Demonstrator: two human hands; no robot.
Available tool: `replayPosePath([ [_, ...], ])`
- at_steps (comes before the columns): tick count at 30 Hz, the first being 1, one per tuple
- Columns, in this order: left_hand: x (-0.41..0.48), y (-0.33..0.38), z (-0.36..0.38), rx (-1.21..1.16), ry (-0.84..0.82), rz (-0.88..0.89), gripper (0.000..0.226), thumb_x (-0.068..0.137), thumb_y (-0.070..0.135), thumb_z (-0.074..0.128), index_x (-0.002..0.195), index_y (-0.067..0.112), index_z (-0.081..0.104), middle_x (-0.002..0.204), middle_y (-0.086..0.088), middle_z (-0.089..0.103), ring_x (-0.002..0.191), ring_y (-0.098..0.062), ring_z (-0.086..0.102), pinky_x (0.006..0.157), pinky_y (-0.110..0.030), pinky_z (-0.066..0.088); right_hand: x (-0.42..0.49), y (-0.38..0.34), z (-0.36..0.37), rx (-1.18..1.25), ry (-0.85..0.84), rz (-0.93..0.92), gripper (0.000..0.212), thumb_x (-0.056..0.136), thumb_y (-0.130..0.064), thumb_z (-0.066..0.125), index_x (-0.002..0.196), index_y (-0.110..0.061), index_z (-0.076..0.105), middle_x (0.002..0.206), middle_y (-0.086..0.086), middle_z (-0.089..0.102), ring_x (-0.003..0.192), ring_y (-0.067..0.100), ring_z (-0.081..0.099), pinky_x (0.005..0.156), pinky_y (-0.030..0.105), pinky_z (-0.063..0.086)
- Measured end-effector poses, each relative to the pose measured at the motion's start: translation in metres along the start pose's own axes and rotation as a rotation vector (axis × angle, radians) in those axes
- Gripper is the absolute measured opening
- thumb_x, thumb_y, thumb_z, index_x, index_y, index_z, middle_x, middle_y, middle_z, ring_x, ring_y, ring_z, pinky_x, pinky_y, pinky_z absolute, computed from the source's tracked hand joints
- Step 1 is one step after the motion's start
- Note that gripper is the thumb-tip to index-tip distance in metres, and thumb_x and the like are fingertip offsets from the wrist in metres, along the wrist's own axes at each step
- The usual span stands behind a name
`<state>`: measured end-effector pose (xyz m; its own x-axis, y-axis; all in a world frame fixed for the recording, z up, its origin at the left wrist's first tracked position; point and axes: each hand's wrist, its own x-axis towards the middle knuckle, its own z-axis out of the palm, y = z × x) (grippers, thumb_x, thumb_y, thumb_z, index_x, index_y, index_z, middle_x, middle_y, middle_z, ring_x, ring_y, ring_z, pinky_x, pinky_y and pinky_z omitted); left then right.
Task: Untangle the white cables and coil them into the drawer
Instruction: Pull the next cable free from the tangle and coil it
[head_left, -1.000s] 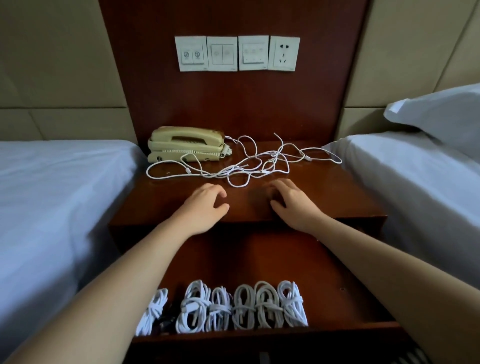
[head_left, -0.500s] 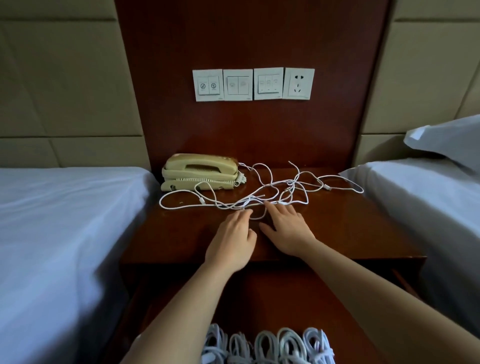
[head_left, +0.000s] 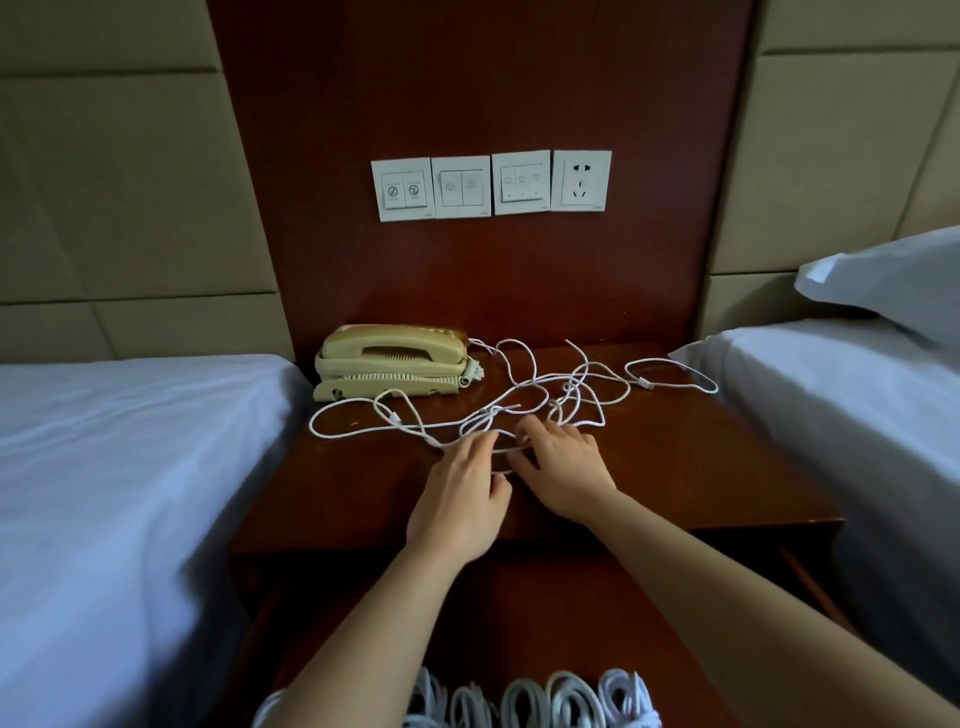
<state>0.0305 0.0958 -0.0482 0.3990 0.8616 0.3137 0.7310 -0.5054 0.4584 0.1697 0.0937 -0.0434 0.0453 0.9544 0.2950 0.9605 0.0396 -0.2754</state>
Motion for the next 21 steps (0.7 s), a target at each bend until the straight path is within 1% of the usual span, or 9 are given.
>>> replayPosePath([
  [3, 0.003, -0.003, 0.001, 0.034, -0.015, -0.01, 0.05, 0.097, 0.027, 0.041, 0.145, 0.017, 0.03, 0.15, 0.003, 0.032, 0.137, -0.018, 0.03, 0.11, -0.029, 0.027, -0.006, 0.002, -0.001, 0.039, 0.0, -0.12, 0.026, 0.094, -0.041, 0.048, 0.11, -0.02, 0.046, 0.111, 0.002, 0.057, 0.105, 0.024, 0.05, 0.089, 0.036, 0.037],
  [5, 0.005, -0.004, 0.001, 0.057, -0.023, -0.013, 0.048, 0.097, 0.027, 0.041, 0.143, 0.015, 0.034, 0.148, 0.002, 0.035, 0.134, -0.019, 0.034, 0.109, -0.029, 0.028, -0.011, 0.005, -0.004, 0.093, -0.009, -0.169, 0.024, 0.093, -0.04, 0.051, 0.104, -0.019, 0.046, 0.103, 0.0, 0.054, 0.097, 0.021, 0.048, 0.083, 0.031, 0.039],
  [8, 0.009, -0.008, 0.002, 0.091, -0.001, -0.011, 0.041, 0.096, 0.03, 0.044, 0.133, 0.013, 0.047, 0.14, 0.002, 0.043, 0.126, -0.02, 0.042, 0.105, -0.03, 0.032, -0.02, 0.013, -0.014, 0.174, -0.008, -0.205, 0.016, 0.095, -0.036, 0.05, 0.095, -0.021, 0.044, 0.095, -0.002, 0.049, 0.087, 0.016, 0.047, 0.072, 0.025, 0.035],
  [10, 0.01, -0.011, 0.003, 0.112, 0.047, 0.014, 0.031, 0.095, 0.03, 0.046, 0.12, 0.014, 0.054, 0.128, 0.004, 0.05, 0.119, -0.017, 0.047, 0.1, -0.029, 0.034, -0.027, 0.017, -0.021, 0.209, 0.004, -0.222, 0.013, 0.097, -0.033, 0.045, 0.093, -0.021, 0.045, 0.094, -0.003, 0.046, 0.082, 0.016, 0.048, 0.07, 0.026, 0.037],
  [13, 0.011, -0.016, 0.0, 0.153, 0.094, 0.04, 0.022, 0.096, 0.028, 0.045, 0.109, 0.016, 0.058, 0.12, 0.006, 0.052, 0.118, -0.015, 0.046, 0.096, -0.028, 0.033, -0.038, 0.023, -0.033, 0.228, 0.033, -0.232, 0.017, 0.099, -0.03, 0.039, 0.092, -0.018, 0.049, 0.094, -0.003, 0.044, 0.08, 0.016, 0.05, 0.071, 0.033, 0.046],
  [15, 0.012, -0.021, -0.005, 0.188, 0.107, 0.037, 0.021, 0.097, 0.027, 0.044, 0.107, 0.017, 0.059, 0.12, 0.006, 0.054, 0.12, -0.016, 0.046, 0.096, -0.03, 0.033, -0.042, 0.029, -0.044, 0.252, 0.13, -0.226, 0.017, 0.099, -0.026, 0.042, 0.092, -0.015, 0.053, 0.094, -0.003, 0.044, 0.08, 0.014, 0.05, 0.072, 0.03, 0.046],
  [18, 0.011, -0.024, -0.017, 0.194, 0.12, 0.033, 0.022, 0.098, 0.025, 0.043, 0.107, 0.017, 0.061, 0.118, 0.005, 0.059, 0.119, -0.017, 0.048, 0.096, -0.032, 0.032, -0.045, 0.042, -0.061, 0.287, 0.34, -0.235, 0.014, 0.096, -0.018, 0.05, 0.091, -0.011, 0.06, 0.091, -0.004, 0.045, 0.077, 0.002, 0.048, 0.07, 0.018, 0.04],
  [20, 0.008, -0.024, -0.022, 0.135, 0.12, 0.042, 0.018, 0.097, 0.022, 0.042, 0.1, 0.016, 0.059, 0.109, 0.003, 0.062, 0.111, -0.02, 0.052, 0.089, -0.032, 0.033, -0.049, 0.049, -0.069, 0.28, 0.378, -0.226, 0.011, 0.094, -0.014, 0.053, 0.092, -0.008, 0.063, 0.092, -0.004, 0.048, 0.076, 0.0, 0.048, 0.071, 0.015, 0.037],
  [21, 0.006, -0.023, -0.026, 0.093, 0.12, 0.037, 0.016, 0.098, 0.022, 0.042, 0.096, 0.016, 0.057, 0.105, 0.003, 0.062, 0.107, -0.021, 0.053, 0.083, -0.032, 0.035, -0.051, 0.051, -0.071, 0.276, 0.389, -0.218, 0.012, 0.094, -0.013, 0.054, 0.092, -0.006, 0.063, 0.092, -0.002, 0.051, 0.078, 0.004, 0.05, 0.073, 0.016, 0.038],
])
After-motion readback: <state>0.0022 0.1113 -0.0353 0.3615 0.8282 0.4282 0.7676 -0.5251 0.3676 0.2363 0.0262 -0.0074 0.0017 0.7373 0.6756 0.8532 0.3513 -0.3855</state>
